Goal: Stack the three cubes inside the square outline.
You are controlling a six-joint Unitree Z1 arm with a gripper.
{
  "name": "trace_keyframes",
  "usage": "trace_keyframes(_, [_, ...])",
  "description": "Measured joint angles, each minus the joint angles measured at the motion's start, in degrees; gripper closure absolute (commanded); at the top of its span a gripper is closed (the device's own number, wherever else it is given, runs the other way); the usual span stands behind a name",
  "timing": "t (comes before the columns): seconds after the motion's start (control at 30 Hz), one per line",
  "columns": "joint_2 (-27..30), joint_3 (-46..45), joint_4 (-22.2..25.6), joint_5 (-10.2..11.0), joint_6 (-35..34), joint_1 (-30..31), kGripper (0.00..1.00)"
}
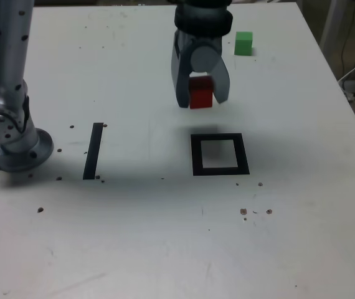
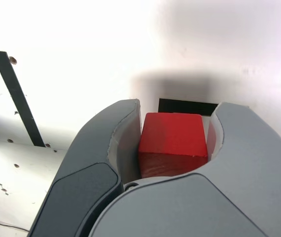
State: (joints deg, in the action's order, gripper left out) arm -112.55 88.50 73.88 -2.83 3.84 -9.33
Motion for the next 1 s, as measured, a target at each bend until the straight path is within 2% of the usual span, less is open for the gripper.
trace_keyframes(0.33, [-1.98, 0.35, -1.81, -2.04, -2.89, 6.02, 0.71])
trace_keyframes(1.0, [-5.63, -1.97, -6.30, -2.94, -2.73, 7.11, 0.71])
